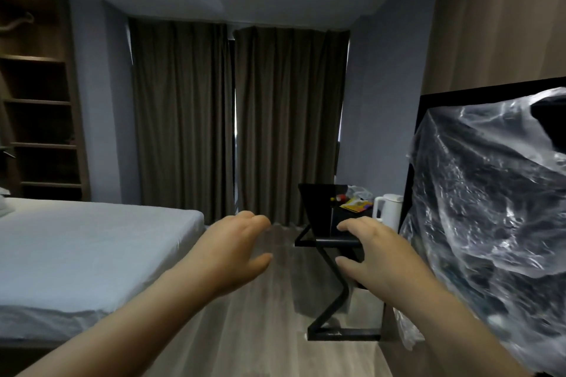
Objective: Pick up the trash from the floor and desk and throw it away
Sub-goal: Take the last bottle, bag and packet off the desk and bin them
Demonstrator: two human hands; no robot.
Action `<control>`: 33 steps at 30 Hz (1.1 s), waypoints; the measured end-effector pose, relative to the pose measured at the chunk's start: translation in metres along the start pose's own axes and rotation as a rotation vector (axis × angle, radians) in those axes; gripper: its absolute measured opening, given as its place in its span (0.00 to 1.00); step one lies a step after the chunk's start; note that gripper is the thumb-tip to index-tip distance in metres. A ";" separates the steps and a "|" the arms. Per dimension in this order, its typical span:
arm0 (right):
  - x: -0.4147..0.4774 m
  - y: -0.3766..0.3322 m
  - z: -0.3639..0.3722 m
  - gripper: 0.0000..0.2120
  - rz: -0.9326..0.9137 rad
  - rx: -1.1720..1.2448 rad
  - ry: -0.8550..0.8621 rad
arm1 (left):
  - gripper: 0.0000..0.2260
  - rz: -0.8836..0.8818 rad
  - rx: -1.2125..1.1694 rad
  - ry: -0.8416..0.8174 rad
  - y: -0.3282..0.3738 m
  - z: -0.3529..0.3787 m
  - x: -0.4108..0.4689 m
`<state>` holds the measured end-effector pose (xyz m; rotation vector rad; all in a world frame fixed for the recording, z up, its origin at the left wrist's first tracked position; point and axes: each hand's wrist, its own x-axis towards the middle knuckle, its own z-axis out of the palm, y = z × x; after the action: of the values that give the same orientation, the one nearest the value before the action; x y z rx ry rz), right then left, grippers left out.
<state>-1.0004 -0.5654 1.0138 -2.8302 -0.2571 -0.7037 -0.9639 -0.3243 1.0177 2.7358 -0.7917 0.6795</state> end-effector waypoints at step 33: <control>0.497 0.112 0.281 0.26 0.122 -0.081 -0.043 | 0.23 0.118 -0.093 -0.100 -0.344 0.244 0.450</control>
<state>-0.4199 -0.5460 0.9907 -2.9101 -0.0633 -0.6426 -0.3475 -0.3185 0.9986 2.6733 -0.9886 0.5174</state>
